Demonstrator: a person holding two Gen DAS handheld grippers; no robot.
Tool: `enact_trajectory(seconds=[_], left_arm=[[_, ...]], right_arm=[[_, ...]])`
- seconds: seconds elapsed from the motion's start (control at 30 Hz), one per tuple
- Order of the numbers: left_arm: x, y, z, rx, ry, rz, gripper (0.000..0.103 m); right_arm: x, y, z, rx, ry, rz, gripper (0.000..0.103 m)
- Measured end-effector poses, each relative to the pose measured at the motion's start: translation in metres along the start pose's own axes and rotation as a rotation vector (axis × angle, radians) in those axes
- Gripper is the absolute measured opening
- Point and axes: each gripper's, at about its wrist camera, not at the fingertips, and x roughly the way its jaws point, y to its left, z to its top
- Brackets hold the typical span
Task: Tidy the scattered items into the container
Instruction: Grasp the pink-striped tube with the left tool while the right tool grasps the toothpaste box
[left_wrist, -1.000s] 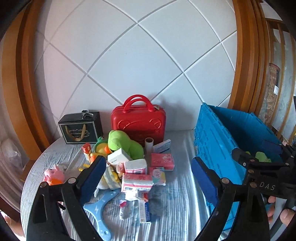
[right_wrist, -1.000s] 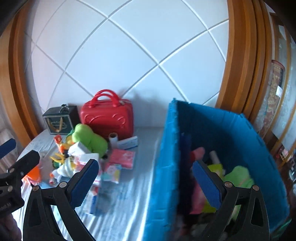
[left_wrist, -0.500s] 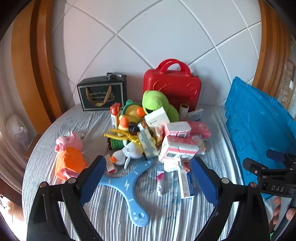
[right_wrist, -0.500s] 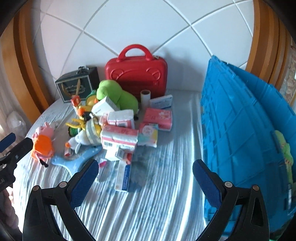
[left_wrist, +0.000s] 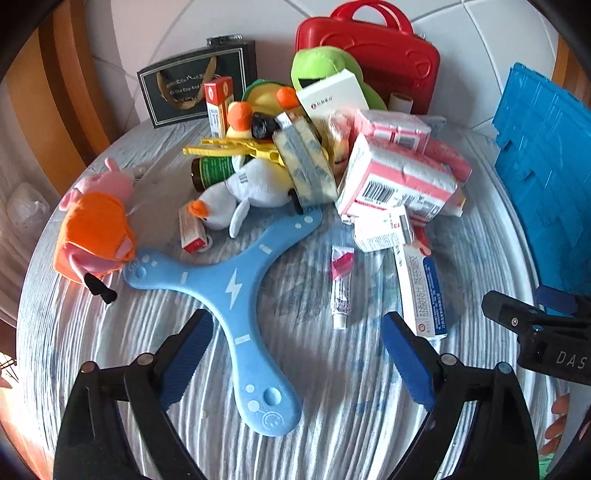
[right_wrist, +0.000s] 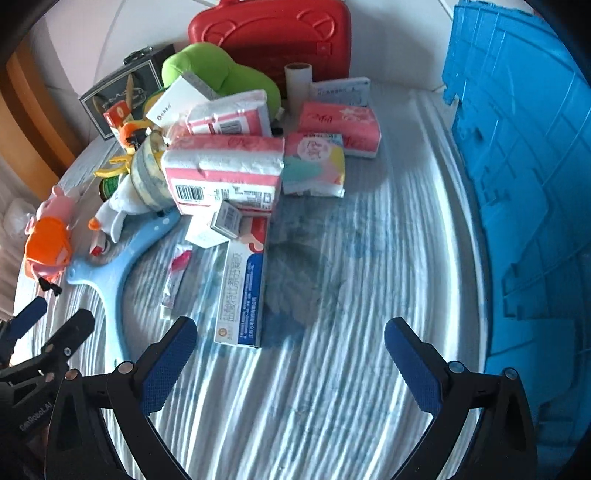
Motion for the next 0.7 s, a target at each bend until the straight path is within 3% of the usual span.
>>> enact_trajectory(seconds=[0.1, 0.33, 0.4, 0.47, 0.53, 0.7], left_arm=[[0.023, -0.010, -0.003, 0.031, 0.031, -0.008, 0.080], [0.065, -0.016, 0.002, 0.032, 0.088, -0.054, 0.062], [0.074, -0.018, 0.004, 0.052, 0.095, -0.073, 0.058], [0.081, -0.021, 0.006, 0.064, 0.101, -0.092, 0.055], [0.086, -0.022, 0.007, 0.067, 0.102, -0.105, 0.055], [0.098, -0.025, 0.007, 0.084, 0.111, -0.125, 0.047]], right_arm=[[0.019, -0.002, 0.001, -0.003, 0.019, 0.048, 0.103], [0.049, -0.005, 0.009, 0.069, 0.058, 0.062, 0.103], [0.053, -0.001, 0.011, 0.081, 0.044, 0.057, 0.098], [0.057, 0.004, 0.012, 0.087, 0.041, 0.057, 0.084], [0.063, 0.010, 0.013, 0.083, 0.049, 0.053, 0.076], [0.075, 0.026, 0.015, 0.056, 0.057, 0.043, 0.076]])
